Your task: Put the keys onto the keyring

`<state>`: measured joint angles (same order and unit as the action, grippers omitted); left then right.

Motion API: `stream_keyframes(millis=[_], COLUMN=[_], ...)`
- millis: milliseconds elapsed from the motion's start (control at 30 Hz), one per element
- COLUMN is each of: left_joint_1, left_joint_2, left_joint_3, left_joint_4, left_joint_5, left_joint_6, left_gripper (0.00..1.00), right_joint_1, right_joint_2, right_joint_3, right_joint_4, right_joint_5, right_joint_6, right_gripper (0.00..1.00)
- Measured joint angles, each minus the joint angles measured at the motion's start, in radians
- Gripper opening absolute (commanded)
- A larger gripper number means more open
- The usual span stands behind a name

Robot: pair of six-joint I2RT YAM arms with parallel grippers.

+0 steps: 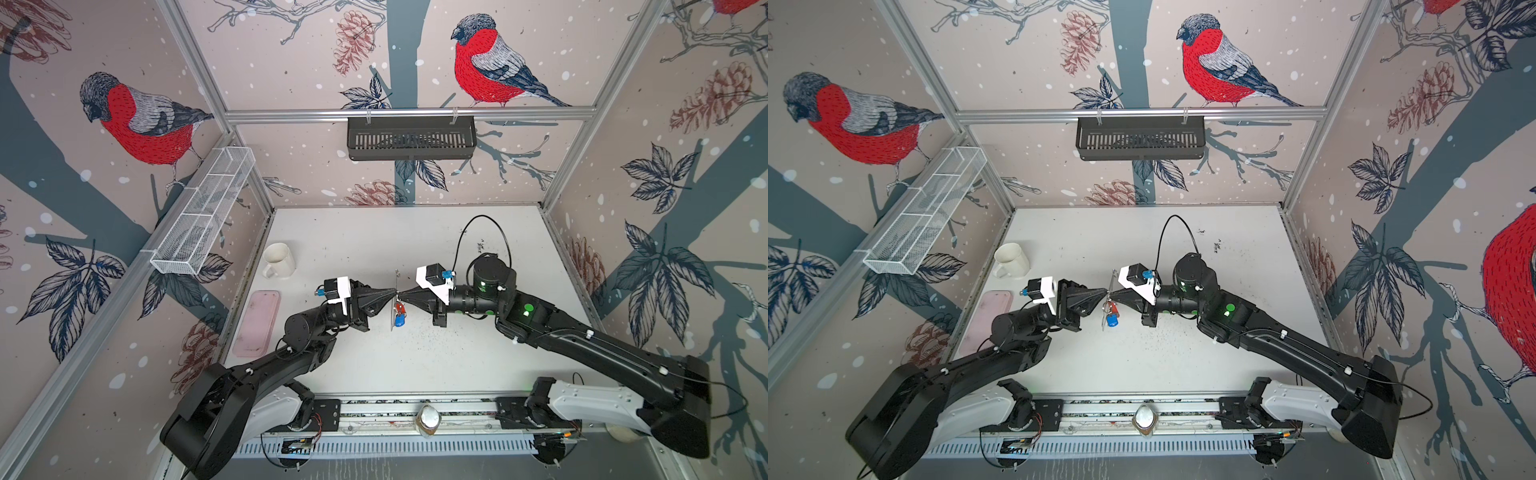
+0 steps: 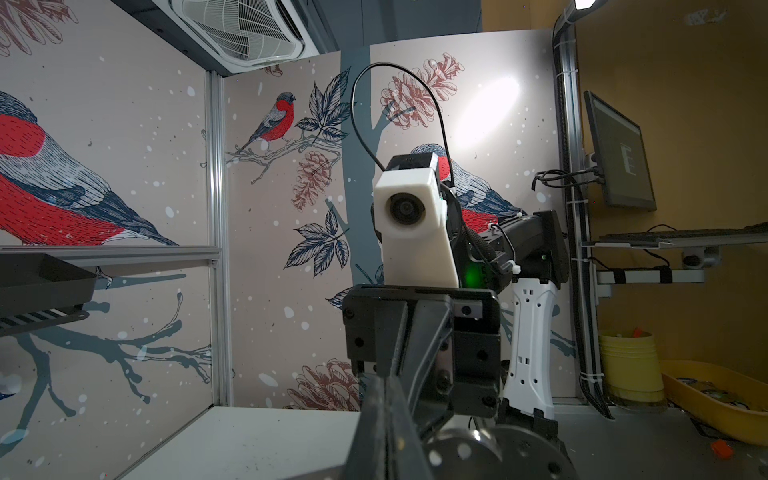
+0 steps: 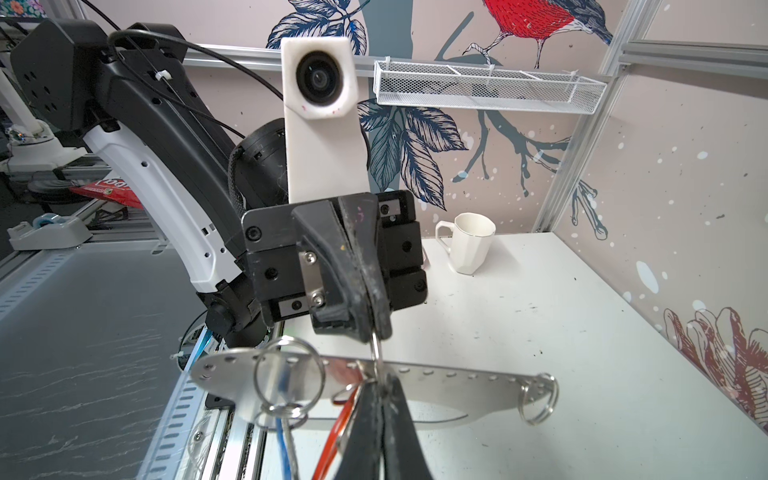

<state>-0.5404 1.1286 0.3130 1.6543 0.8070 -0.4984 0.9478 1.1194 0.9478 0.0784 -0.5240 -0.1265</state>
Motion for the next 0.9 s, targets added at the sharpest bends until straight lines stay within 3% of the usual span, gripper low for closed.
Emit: stream_keyframes(millis=[233, 900], left_joint_1=[0.016, 0.042], left_joint_2=[-0.001, -0.008], left_joint_3=[-0.002, 0.028], left_joint_4=[-0.014, -0.024], left_joint_5=[0.005, 0.042], left_joint_6=[-0.019, -0.051], left_gripper=[0.2, 0.21], right_joint_1=[0.0, -0.006], right_joint_2=[0.004, 0.025], right_joint_3=[0.007, 0.019], right_joint_4=[-0.002, -0.04], right_joint_5=[0.008, 0.039], right_joint_6=[-0.01, -0.034], right_gripper=[0.0, 0.0])
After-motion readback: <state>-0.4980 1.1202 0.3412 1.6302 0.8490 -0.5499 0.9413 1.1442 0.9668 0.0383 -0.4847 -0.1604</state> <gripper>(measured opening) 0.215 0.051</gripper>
